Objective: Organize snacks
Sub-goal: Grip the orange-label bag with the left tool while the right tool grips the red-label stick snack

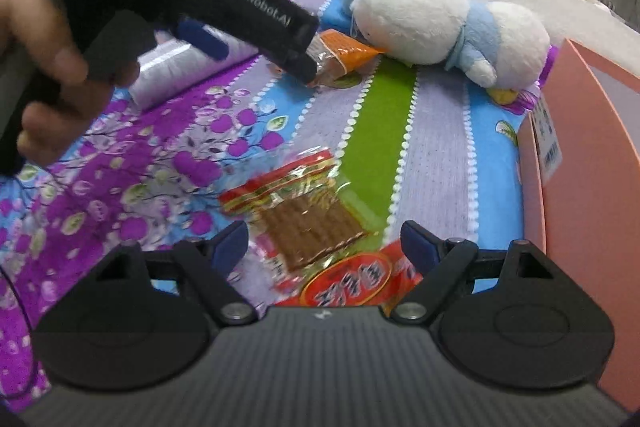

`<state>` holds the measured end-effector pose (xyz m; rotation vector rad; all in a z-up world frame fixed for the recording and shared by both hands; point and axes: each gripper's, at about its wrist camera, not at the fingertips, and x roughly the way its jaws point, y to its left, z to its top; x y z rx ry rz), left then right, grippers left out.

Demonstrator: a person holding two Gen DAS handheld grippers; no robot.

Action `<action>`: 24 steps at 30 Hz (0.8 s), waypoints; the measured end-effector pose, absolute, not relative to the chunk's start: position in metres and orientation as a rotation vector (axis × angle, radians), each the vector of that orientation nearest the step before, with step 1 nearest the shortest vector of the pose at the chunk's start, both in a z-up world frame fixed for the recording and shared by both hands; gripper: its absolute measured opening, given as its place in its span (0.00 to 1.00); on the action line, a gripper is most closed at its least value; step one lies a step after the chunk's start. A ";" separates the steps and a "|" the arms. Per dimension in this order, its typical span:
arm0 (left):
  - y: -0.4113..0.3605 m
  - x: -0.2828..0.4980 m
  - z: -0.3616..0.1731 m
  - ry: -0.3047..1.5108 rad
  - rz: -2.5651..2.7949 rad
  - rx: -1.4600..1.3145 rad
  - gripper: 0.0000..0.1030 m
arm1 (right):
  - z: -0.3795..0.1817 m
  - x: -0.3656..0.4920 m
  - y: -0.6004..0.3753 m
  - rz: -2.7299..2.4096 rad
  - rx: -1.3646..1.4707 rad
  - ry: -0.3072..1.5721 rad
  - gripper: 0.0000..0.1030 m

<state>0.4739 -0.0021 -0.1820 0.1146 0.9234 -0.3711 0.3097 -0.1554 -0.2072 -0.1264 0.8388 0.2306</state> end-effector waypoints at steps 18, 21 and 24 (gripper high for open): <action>-0.033 0.552 -0.230 0.910 -0.388 0.256 0.92 | -0.233 0.342 -0.146 0.419 -0.194 0.966 1.00; -0.034 0.557 -0.234 0.937 -0.392 0.255 0.90 | -0.233 0.342 -0.148 0.416 -0.186 0.965 0.97; -0.033 0.557 -0.234 0.944 -0.403 0.254 0.82 | -0.232 0.343 -0.149 0.408 -0.190 0.960 0.91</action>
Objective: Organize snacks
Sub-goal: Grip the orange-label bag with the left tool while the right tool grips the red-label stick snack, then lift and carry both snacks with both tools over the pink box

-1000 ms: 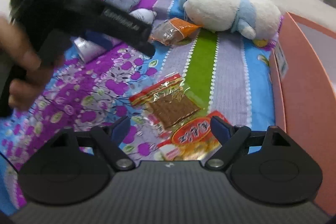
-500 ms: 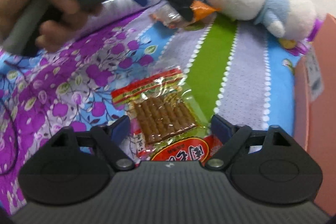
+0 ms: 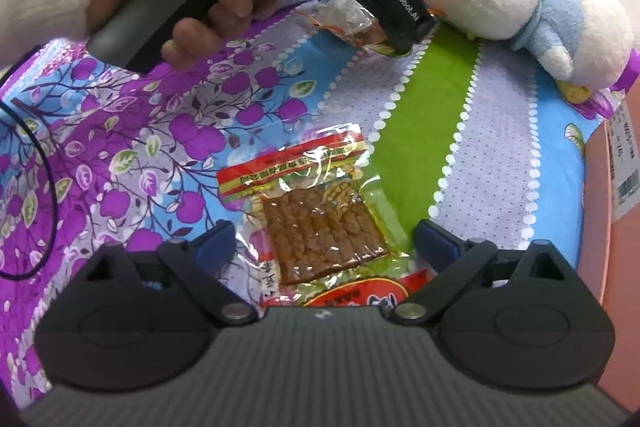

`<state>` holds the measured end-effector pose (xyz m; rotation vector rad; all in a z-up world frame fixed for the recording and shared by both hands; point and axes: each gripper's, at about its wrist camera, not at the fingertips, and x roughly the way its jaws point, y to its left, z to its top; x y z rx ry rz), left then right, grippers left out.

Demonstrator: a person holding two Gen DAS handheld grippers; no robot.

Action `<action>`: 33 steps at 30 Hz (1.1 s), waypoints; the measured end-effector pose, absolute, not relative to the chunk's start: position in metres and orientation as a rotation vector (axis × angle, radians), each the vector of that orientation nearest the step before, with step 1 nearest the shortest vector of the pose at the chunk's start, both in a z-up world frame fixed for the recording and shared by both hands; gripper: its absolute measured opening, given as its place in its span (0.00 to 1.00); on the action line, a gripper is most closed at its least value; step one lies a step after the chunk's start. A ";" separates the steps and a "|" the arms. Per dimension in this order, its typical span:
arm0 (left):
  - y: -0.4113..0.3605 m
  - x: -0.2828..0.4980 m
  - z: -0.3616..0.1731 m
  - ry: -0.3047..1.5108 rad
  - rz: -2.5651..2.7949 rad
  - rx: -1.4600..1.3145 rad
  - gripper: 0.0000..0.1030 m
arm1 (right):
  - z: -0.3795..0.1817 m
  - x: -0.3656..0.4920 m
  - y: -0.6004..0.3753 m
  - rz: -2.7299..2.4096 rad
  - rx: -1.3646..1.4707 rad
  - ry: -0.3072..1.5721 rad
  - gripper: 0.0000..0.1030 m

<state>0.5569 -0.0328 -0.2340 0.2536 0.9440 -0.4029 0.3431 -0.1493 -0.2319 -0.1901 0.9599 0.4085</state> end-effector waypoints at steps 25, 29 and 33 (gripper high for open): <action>0.006 0.418 -0.175 1.026 -0.296 0.089 0.70 | -0.202 0.275 -0.167 0.329 -0.216 0.988 0.57; 0.012 0.380 -0.169 1.055 -0.262 0.045 0.70 | -0.199 0.253 -0.168 0.297 -0.225 0.991 0.57; 0.009 0.337 -0.166 1.065 -0.248 0.012 0.70 | -0.197 0.234 -0.172 0.273 -0.189 1.007 0.57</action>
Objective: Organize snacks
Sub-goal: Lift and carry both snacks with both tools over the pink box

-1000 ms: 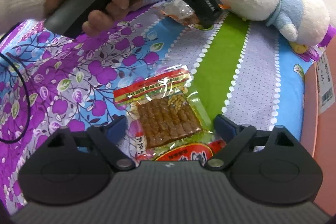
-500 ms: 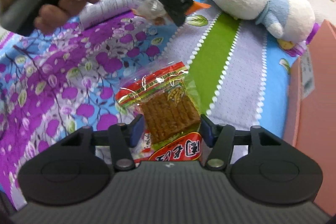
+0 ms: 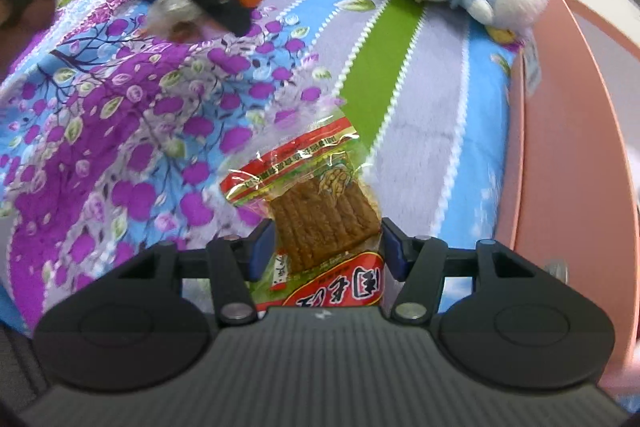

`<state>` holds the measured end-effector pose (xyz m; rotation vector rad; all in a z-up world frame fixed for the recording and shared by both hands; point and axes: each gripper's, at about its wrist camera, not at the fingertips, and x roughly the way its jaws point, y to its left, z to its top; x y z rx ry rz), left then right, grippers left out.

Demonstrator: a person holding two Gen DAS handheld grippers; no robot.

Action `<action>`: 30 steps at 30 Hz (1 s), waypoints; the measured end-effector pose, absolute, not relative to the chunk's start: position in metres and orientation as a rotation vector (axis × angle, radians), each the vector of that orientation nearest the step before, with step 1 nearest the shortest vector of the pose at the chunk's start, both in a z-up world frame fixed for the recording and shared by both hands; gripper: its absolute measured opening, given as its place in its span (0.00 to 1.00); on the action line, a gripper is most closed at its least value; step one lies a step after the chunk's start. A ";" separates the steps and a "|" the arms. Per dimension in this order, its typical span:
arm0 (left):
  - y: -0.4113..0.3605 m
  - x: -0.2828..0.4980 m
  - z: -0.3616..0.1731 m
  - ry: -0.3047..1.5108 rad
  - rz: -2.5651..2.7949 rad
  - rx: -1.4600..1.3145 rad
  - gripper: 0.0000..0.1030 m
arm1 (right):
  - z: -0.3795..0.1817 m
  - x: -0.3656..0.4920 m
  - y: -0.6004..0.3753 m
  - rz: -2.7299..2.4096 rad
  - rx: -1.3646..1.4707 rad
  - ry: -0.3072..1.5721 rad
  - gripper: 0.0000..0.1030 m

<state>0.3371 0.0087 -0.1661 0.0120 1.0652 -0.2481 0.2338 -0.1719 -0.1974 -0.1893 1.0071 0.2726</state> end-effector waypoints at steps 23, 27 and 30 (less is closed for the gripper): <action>0.024 0.218 -0.139 1.045 -0.104 -0.155 0.70 | -0.160 0.163 -0.189 0.163 -0.052 0.919 0.52; 0.015 0.208 -0.113 1.008 -0.127 -0.135 0.70 | -0.134 0.149 -0.195 0.145 -0.015 0.862 0.52; 0.008 0.199 -0.097 0.982 -0.144 -0.138 0.70 | -0.113 0.138 -0.202 0.130 0.014 0.816 0.52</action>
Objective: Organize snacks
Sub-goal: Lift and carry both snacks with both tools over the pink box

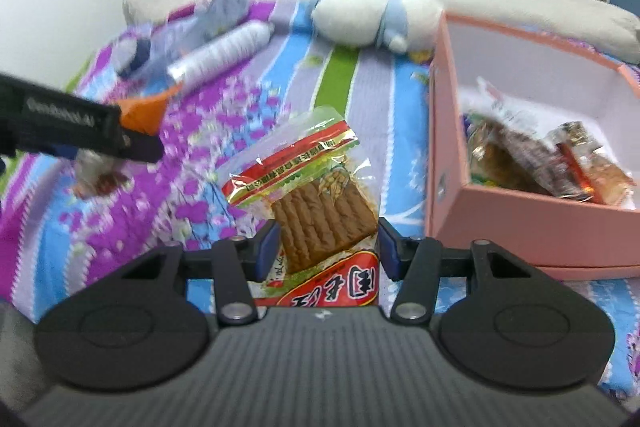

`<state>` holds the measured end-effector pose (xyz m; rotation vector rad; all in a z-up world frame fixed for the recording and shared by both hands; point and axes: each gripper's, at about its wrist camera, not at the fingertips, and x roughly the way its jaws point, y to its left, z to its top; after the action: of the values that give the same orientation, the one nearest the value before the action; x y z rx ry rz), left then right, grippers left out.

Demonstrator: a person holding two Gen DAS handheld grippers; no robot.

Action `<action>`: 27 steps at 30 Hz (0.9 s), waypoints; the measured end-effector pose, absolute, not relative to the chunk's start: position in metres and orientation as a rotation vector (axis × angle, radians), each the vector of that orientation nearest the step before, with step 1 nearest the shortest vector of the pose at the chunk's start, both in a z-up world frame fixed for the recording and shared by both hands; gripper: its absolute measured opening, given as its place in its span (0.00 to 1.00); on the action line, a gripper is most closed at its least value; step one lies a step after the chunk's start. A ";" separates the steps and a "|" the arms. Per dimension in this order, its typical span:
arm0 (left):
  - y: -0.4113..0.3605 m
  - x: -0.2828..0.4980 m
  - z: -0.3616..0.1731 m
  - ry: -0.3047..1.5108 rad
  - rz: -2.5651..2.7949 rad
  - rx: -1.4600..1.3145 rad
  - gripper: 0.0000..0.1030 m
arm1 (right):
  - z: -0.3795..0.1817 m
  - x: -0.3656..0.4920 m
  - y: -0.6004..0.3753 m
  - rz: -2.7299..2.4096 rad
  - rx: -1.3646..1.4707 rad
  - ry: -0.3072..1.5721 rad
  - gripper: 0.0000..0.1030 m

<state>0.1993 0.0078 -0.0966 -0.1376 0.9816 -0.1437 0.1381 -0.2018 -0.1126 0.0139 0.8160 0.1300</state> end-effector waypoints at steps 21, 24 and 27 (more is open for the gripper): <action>-0.071 0.164 -0.014 0.814 -0.353 -0.116 0.70 | -0.024 0.088 -0.257 0.004 0.019 0.595 0.52; -0.081 0.160 -0.010 0.802 -0.375 -0.111 0.70 | -0.022 0.078 -0.267 -0.019 0.019 0.591 0.52; -0.092 0.158 -0.009 0.801 -0.399 -0.120 0.70 | -0.023 0.072 -0.276 -0.038 0.027 0.598 0.52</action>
<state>0.1585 -0.0918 -0.0094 -0.1196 0.8010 -0.3991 0.0717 -0.2759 -0.0228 0.0273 0.5983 -0.0384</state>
